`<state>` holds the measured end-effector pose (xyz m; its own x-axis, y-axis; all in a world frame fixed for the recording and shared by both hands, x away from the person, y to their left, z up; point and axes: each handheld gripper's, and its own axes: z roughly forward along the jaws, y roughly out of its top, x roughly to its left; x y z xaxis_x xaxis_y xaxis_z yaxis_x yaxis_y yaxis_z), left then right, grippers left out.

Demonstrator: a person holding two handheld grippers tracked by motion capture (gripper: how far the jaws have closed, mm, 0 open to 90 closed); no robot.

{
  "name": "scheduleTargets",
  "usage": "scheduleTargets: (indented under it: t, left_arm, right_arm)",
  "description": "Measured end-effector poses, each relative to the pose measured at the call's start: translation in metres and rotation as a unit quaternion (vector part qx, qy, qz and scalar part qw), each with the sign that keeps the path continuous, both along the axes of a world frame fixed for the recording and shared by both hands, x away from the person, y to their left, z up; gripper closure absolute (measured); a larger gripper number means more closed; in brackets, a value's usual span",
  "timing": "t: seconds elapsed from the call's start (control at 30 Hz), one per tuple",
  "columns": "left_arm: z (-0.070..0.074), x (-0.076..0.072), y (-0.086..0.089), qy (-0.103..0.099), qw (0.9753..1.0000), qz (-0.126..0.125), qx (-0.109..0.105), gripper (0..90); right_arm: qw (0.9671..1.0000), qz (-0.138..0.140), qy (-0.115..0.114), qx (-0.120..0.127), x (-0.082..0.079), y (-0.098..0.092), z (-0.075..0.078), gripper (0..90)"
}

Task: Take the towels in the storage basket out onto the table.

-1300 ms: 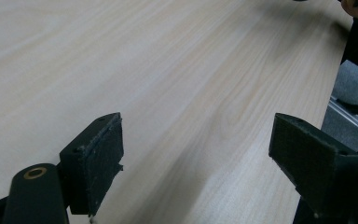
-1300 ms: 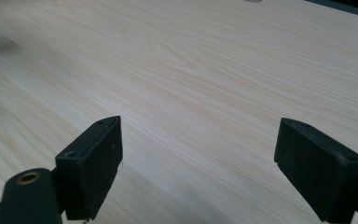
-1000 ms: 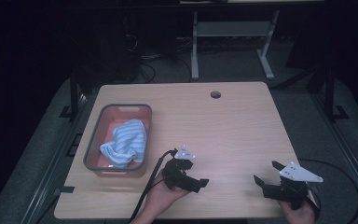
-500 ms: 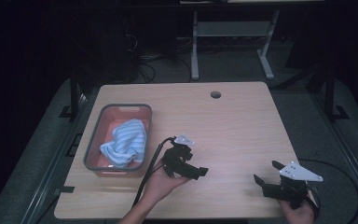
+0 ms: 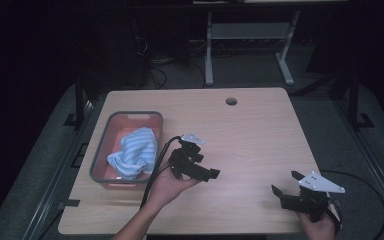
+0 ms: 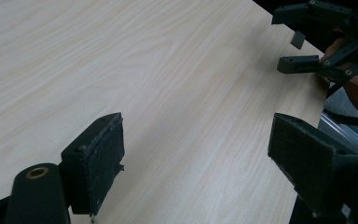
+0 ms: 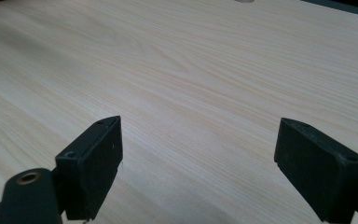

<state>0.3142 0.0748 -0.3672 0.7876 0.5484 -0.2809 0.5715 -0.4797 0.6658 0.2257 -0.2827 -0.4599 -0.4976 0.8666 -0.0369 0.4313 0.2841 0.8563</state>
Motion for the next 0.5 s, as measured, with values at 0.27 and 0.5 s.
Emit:
scheduleTargets:
  t: [0.27, 0.5]
  left_arm:
    - [0.016, 0.008, 0.008, -0.005, 0.9999, 0.01, -0.001, 18.0]
    - [0.023, 0.013, 0.019, -0.006, 0.9998, 0.02, 0.002, 18.6]
  right_arm:
    - [1.0, 0.0, -0.001, 0.002, 0.001, -0.001, 0.0, 14.7]
    - [1.0, 0.001, 0.001, 0.0, 0.001, -0.001, 0.0, 14.7]
